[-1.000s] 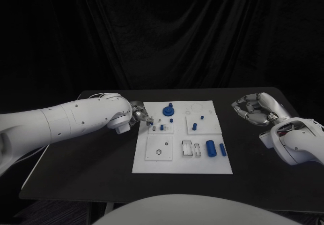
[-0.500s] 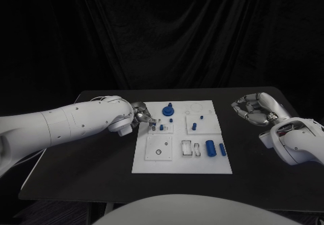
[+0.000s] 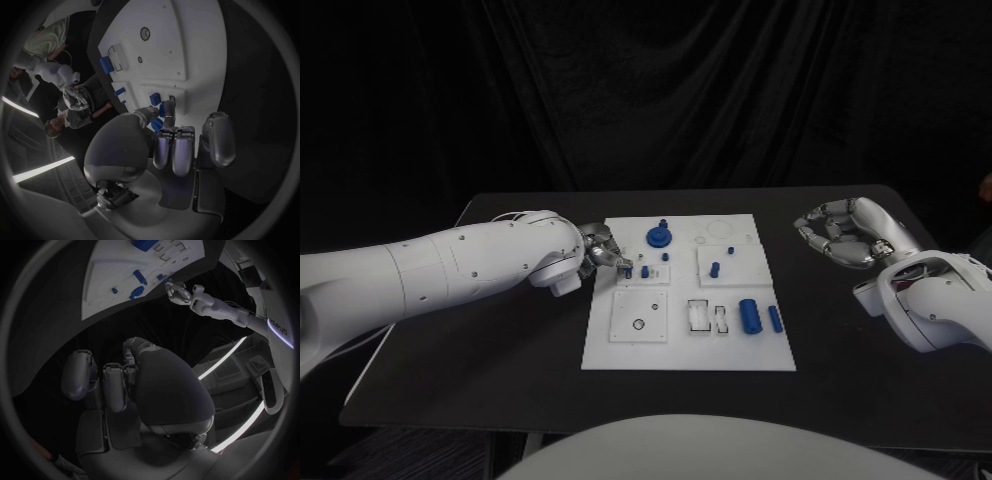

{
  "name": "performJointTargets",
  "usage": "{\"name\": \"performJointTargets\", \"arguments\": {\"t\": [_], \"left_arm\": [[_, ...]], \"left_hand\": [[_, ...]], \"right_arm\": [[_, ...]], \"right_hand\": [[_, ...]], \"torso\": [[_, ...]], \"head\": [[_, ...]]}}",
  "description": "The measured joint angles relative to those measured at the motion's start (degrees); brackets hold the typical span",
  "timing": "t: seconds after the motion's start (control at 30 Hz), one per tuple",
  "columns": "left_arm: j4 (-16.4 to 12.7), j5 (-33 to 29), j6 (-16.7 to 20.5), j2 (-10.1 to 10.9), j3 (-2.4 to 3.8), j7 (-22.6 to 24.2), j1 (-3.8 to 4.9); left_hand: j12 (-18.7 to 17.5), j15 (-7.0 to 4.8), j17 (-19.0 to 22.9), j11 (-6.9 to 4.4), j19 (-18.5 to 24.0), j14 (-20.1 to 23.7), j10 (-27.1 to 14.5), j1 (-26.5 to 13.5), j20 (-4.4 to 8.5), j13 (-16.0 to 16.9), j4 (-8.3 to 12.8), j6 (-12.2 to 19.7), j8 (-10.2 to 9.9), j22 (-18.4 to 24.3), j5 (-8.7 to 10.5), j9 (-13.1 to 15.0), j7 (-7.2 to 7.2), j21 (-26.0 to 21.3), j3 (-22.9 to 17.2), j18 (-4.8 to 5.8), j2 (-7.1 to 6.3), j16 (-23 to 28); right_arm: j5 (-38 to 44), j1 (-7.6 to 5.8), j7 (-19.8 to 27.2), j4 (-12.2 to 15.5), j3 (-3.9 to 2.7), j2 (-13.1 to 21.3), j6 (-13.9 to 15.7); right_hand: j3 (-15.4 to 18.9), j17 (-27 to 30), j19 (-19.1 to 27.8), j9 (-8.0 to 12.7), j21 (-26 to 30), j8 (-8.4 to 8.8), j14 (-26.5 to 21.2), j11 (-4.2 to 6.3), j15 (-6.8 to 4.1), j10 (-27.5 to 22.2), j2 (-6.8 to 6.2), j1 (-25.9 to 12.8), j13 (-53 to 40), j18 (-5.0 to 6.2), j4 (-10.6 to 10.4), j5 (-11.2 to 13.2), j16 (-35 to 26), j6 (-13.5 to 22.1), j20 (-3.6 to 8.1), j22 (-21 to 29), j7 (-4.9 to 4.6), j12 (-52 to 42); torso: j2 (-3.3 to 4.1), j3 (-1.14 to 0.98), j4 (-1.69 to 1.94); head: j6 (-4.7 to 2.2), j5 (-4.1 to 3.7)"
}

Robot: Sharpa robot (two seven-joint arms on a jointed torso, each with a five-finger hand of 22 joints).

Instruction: Assemble the parts on the task board

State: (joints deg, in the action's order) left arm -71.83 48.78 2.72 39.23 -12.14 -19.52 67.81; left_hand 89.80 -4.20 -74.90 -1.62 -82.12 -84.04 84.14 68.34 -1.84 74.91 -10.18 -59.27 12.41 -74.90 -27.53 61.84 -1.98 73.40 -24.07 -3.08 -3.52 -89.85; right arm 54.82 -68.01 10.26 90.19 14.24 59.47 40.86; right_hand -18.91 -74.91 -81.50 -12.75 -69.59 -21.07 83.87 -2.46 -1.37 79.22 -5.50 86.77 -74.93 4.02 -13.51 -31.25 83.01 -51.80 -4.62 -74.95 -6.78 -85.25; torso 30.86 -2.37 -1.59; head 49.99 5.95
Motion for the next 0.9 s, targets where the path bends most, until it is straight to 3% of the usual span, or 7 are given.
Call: {"name": "performJointTargets", "arguments": {"t": [0.1,0.57,0.9], "left_arm": [[-0.05,-0.01,0.0,0.04,0.0,-0.09,-0.24],[0.39,-0.04,-0.07,0.12,-0.01,-0.36,-1.3],[0.77,-0.07,0.18,0.13,0.03,-0.11,-1.53]], "left_hand": [[0.0,0.0,0.0,0.0,0.0,0.0,0.0,-0.37,0.0,0.0,1.27,-0.08,0.0,0.0,0.0,-0.03,-0.13,-0.23,-1.27,0.0,-0.37,0.0],[0.0,0.0,0.0,0.0,0.2,0.0,0.0,-0.51,-0.21,0.0,1.28,0.11,-0.61,0.0,0.01,-0.54,-0.52,-0.51,-1.92,0.01,-0.06,0.0],[0.0,0.0,0.0,0.0,0.2,0.0,0.0,-0.5,-0.21,0.0,1.66,0.15,-0.67,-0.03,0.01,-0.65,-0.74,-0.51,-2.29,0.01,-0.05,0.0]], "right_arm": [[0.0,0.0,0.0,0.02,0.0,0.01,0.0],[0.0,0.0,-0.01,0.02,0.0,-0.01,0.0],[0.0,0.0,-0.02,-0.03,0.0,-0.05,-0.01]], "right_hand": [[0.0,0.0,0.0,0.0,0.0,0.0,0.0,0.0,0.0,0.0,0.0,0.0,0.0,-0.01,0.0,0.0,0.0,0.0,0.0,0.0,0.0,0.0],[0.0,0.0,0.0,0.04,0.0,0.0,0.0,0.0,0.0,0.0,0.0,0.0,0.01,0.0,0.0,0.0,0.0,0.0,0.0,0.01,0.0,0.0],[0.0,0.0,0.0,0.04,0.0,0.0,0.0,0.0,0.0,0.0,0.0,0.0,0.01,0.0,0.0,0.0,0.0,0.0,0.0,0.02,0.0,0.0]], "torso": [[0.0,0.0,0.0],[-0.02,-0.01,0.01],[-0.02,-0.01,0.01]], "head": [[0.0,-0.05],[0.0,0.07],[0.0,0.14]]}}
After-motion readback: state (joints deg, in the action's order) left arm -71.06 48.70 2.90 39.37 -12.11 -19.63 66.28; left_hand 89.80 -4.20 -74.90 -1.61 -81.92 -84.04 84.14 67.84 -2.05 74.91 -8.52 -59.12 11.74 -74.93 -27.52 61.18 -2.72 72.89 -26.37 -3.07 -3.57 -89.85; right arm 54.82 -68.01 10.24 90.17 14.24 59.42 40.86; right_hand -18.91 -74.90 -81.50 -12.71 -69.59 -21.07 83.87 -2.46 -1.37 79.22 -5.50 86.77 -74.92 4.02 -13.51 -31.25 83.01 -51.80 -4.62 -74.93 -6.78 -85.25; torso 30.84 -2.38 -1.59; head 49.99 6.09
